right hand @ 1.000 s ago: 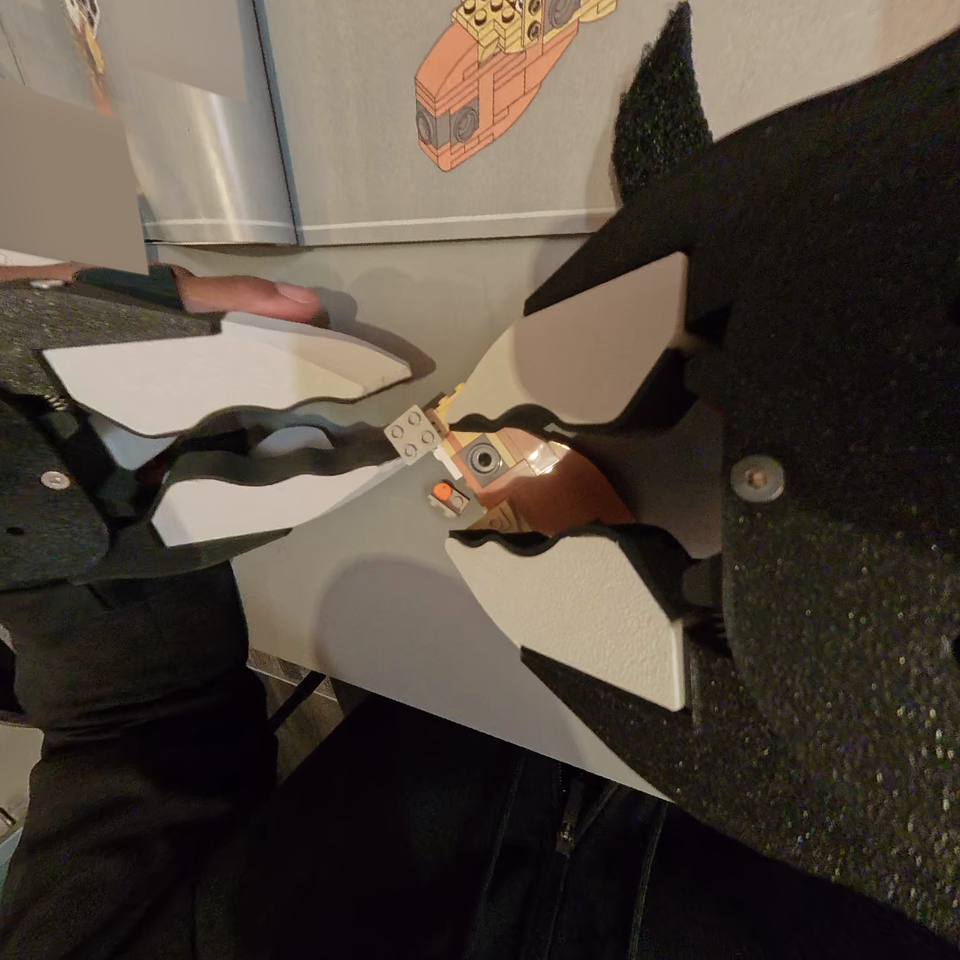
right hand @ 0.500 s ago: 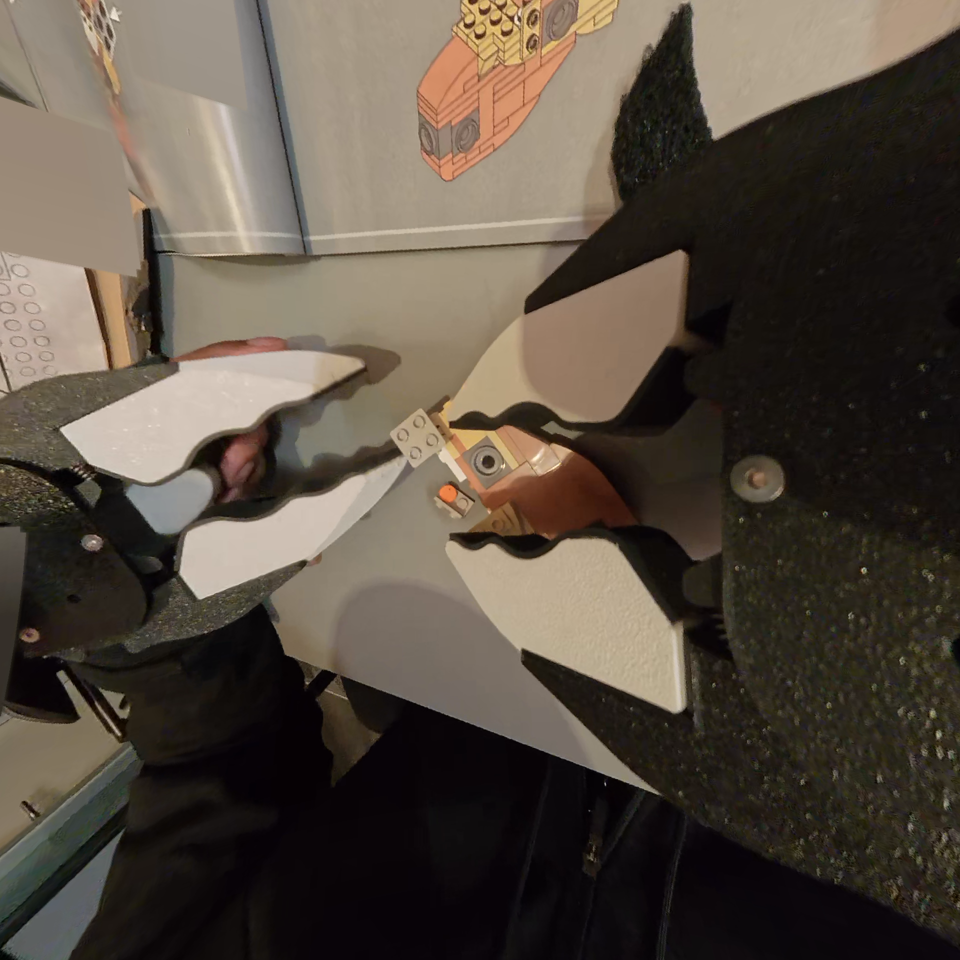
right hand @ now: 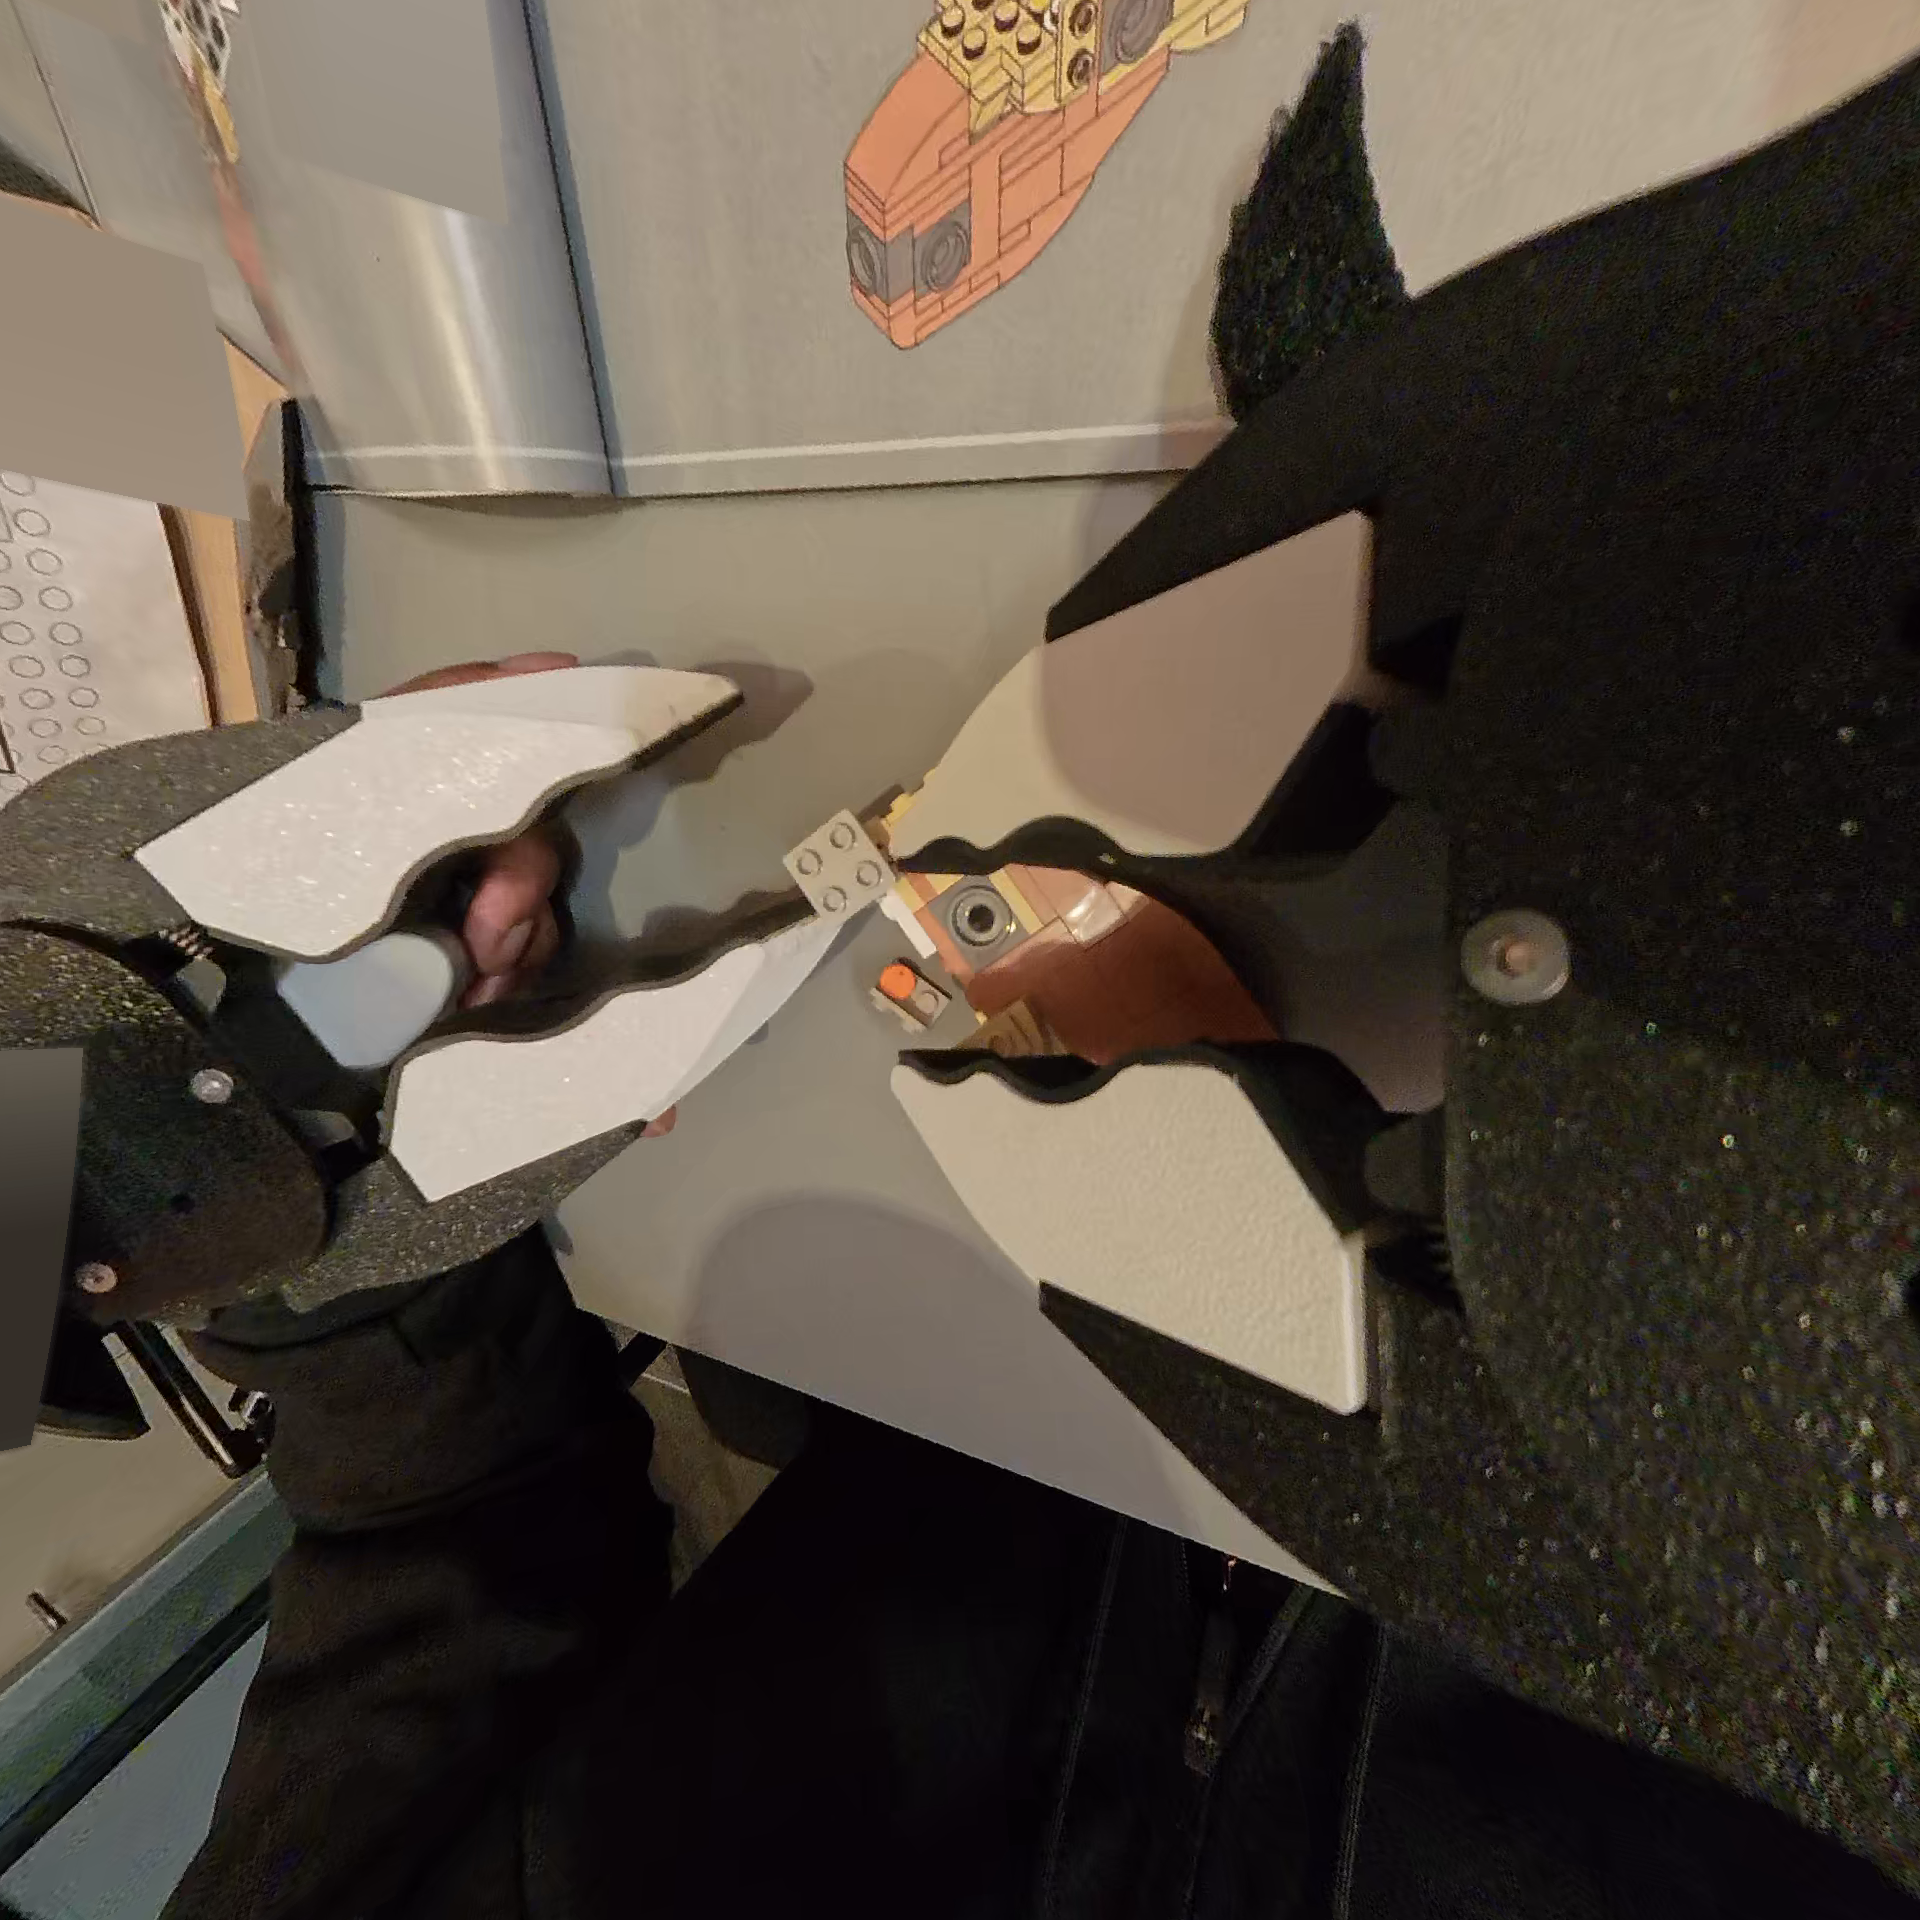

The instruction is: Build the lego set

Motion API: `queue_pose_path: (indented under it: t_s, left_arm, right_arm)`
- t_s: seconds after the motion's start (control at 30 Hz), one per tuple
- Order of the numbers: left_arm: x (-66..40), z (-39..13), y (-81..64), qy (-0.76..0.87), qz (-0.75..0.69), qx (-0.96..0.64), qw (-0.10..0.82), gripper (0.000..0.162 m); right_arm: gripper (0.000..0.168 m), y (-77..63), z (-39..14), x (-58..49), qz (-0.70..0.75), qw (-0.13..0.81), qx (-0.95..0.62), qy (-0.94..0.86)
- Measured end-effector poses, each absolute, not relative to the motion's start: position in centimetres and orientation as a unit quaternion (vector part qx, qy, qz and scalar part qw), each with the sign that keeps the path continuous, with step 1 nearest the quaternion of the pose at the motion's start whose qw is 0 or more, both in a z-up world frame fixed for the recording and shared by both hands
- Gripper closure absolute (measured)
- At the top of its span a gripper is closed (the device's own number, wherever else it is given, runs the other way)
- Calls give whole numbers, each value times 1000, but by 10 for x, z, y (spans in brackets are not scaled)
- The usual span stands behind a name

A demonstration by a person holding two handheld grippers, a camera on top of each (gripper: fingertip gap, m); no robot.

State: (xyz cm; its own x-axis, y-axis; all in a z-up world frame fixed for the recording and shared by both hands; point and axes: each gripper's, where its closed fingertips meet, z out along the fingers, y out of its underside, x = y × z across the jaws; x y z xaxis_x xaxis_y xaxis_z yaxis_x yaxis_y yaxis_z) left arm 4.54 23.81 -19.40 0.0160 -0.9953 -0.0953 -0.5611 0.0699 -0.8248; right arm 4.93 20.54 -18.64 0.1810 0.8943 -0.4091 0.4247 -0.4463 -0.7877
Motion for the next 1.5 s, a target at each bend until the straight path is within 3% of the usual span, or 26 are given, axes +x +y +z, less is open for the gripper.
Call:
queue_pose_path:
  t_s: [1.5]
  left_arm:
    - [48,-194,245,627,-279,-620,379,126]
  right_arm:
    - [137,211,-190,48,426,275,-736,-448]
